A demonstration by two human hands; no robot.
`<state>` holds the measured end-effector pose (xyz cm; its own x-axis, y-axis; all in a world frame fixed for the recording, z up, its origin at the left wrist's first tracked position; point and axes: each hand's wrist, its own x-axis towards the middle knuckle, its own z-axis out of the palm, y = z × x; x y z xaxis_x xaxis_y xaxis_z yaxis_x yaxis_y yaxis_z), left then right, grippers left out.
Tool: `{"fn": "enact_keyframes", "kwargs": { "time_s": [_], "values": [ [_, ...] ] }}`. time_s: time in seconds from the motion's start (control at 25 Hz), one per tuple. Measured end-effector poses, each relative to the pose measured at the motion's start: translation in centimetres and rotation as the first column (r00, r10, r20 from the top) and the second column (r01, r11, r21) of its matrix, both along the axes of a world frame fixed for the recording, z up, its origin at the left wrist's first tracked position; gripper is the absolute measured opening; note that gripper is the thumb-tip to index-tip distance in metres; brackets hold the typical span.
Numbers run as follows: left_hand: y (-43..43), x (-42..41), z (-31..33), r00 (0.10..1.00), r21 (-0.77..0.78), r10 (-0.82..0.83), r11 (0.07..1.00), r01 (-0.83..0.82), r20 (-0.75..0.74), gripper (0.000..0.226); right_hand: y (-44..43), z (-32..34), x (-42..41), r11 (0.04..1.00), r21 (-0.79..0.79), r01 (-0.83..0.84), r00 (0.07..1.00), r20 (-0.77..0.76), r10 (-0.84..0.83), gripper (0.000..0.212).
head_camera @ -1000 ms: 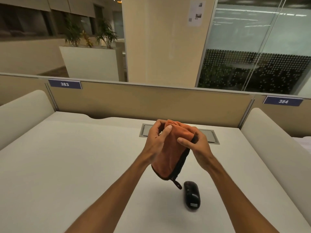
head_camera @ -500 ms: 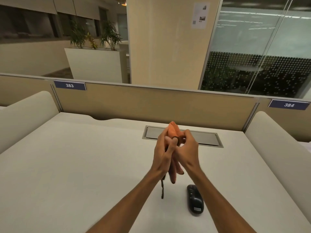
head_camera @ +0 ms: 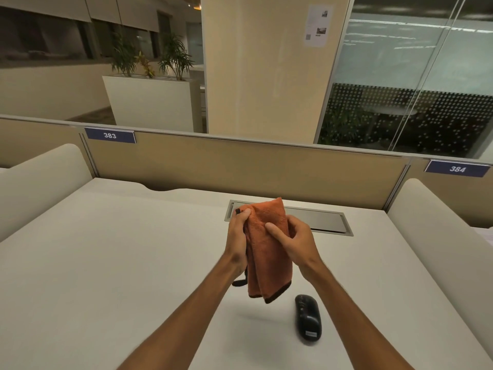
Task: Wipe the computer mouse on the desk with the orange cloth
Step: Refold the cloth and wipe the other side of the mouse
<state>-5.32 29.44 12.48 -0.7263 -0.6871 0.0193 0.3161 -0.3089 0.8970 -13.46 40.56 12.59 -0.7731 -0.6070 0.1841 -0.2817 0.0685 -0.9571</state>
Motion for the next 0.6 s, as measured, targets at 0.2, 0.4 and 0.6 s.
{"fn": "enact_keyframes", "kwargs": {
  "time_s": [0.2, 0.4, 0.6],
  "values": [
    [2.4, 0.1, -3.0, 0.965, -0.752, 0.257, 0.646, -0.135, 0.048, 0.052, -0.1, -0.5, 0.8, 0.990, -0.018, 0.137, 0.985, -0.101, -0.138, 0.023],
    [2.7, -0.7, -4.5, 0.977, -0.777, 0.187, 0.628, -0.042, 0.098, 0.068, 0.7, -0.6, 1.7, 0.986, -0.127, -0.110, 0.963, 0.230, 0.138, 0.021],
    [2.6, -0.6, -5.0, 0.979, -0.638, 0.151, 0.770, -0.030, 0.137, 0.061, 2.8, -2.4, 0.9, 0.968, -0.047, -0.246, 0.936, 0.247, 0.250, 0.045]
  ]
}}
